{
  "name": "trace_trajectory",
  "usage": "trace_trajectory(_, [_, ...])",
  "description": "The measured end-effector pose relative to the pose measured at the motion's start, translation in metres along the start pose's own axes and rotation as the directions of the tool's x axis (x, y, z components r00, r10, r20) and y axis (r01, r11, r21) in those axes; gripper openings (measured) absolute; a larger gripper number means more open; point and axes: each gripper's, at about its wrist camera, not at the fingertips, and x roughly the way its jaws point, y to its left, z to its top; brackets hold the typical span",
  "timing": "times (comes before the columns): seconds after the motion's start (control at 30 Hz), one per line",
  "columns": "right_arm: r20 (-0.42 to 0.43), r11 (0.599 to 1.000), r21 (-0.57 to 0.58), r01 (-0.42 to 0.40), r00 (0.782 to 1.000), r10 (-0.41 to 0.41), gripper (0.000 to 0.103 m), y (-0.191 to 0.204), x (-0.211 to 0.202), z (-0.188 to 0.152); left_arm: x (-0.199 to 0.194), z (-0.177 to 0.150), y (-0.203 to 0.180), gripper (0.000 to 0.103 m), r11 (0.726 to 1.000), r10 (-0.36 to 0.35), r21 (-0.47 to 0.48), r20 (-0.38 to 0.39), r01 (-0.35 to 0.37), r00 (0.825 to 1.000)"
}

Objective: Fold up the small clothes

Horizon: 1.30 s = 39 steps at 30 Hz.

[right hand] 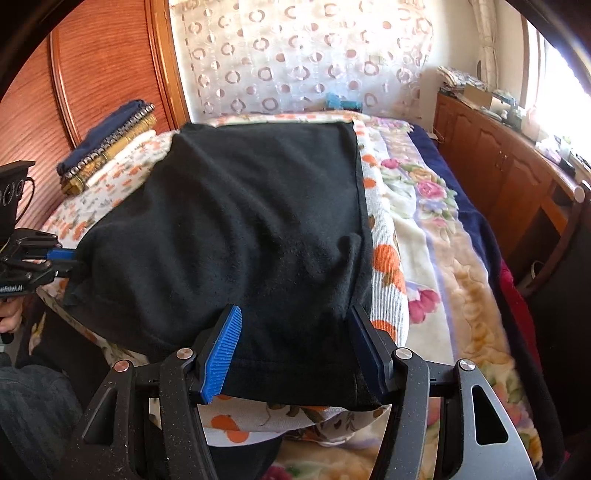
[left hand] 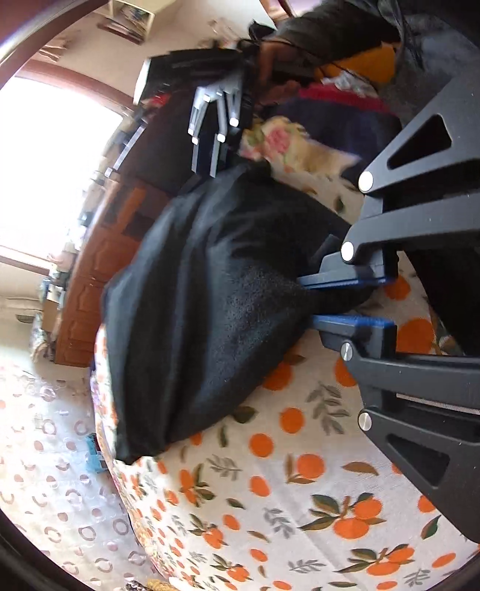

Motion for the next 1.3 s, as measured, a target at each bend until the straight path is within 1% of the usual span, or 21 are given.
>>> trace_trajectory(0.1, [0.037,1.0,-0.018,-0.019,0.999,0.02,0.061,0.009,-0.014,0.004,-0.015,0.02,-0.007,0.011,1.0,-0.019,0.018,0.055,0.018,0.998])
trace_trajectory(0.17, [0.062,0.999,-0.038,-0.032,0.998,0.034,0.062,0.018,-0.024,0.006,-0.023,0.038,-0.01,0.01,0.999,-0.04,0.019,0.093,0.039,0.995])
trace_trajectory(0.3, [0.113,0.994,-0.081,-0.074,0.99,0.082,0.069,0.038,-0.042,0.01,-0.029,0.082,-0.011,0.01,0.998,-0.061,0.029,0.152,0.057,0.987])
trace_trajectory(0.33, [0.124,0.992,-0.093,-0.086,0.987,0.098,0.07,0.044,-0.046,0.011,-0.029,0.09,-0.01,0.01,0.998,-0.065,0.027,0.158,0.062,0.985])
trace_trajectory(0.4, [0.137,0.989,-0.117,-0.095,0.984,0.111,0.077,0.051,-0.05,0.009,-0.023,0.112,-0.011,0.01,0.998,-0.064,0.034,0.169,0.059,0.983])
trace_trajectory(0.43, [0.138,0.987,-0.133,-0.093,0.984,0.112,0.078,0.055,-0.05,0.009,-0.02,0.118,-0.011,0.01,0.998,-0.059,0.034,0.174,0.054,0.983])
trace_trajectory(0.5, [0.129,0.985,-0.158,-0.074,0.987,0.095,0.078,0.057,-0.045,0.006,-0.015,0.131,-0.008,0.01,0.998,-0.057,0.029,0.179,0.053,0.982])
trace_trajectory(0.6, [0.115,0.984,-0.176,-0.013,0.993,0.034,0.078,0.05,-0.031,0.002,-0.008,0.148,0.001,0.01,0.998,-0.055,0.008,0.186,0.055,0.981])
trace_trajectory(0.7, [0.084,0.981,-0.192,0.028,0.996,-0.012,0.078,0.043,-0.014,0.004,-0.004,0.159,0.012,0.01,0.998,-0.053,-0.019,0.199,0.058,0.979])
trace_trajectory(0.83, [0.054,0.977,-0.211,0.032,0.998,-0.021,0.078,0.04,0.0,0.004,0.001,0.171,0.025,0.01,0.996,-0.05,-0.057,0.216,0.064,0.975])
trace_trajectory(0.93, [0.039,0.975,-0.219,0.036,0.999,-0.028,0.078,0.041,0.006,0.005,0.007,0.179,0.038,0.01,0.993,-0.059,-0.09,0.222,0.08,0.973])
trace_trajectory(1.07, [0.03,0.969,-0.241,0.047,0.999,-0.041,0.078,0.047,0.022,0.017,0.018,0.188,0.048,0.01,0.991,-0.057,-0.106,0.219,0.082,0.974])
trace_trajectory(1.1, [0.026,0.967,-0.25,0.055,0.998,-0.05,0.073,0.047,0.025,0.018,0.021,0.189,0.05,0.01,0.991,-0.058,-0.107,0.216,0.083,0.975])
trace_trajectory(1.13, [0.025,0.964,-0.258,0.06,0.998,-0.056,0.065,0.046,0.029,0.019,0.021,0.19,0.052,0.01,0.991,-0.06,-0.107,0.215,0.084,0.975])
trace_trajectory(1.17, [0.023,0.961,-0.268,0.063,0.998,-0.059,0.039,0.046,0.031,0.022,0.021,0.19,0.054,0.01,0.99,-0.061,-0.108,0.216,0.086,0.975])
trace_trajectory(1.2, [0.024,0.959,-0.274,0.073,0.997,-0.068,0.011,0.044,0.031,0.025,0.02,0.189,0.056,0.01,0.99,-0.06,-0.11,0.218,0.085,0.974])
trace_trajectory(1.23, [0.029,0.959,-0.274,0.08,0.997,-0.075,0.008,0.041,0.03,0.029,0.02,0.189,0.056,0.01,0.991,-0.052,-0.11,0.22,0.077,0.974])
trace_trajectory(1.3, [0.046,0.963,-0.262,0.058,0.998,-0.047,0.007,0.033,0.025,0.04,0.016,0.187,0.063,0.01,0.992,-0.035,-0.11,0.228,0.062,0.973])
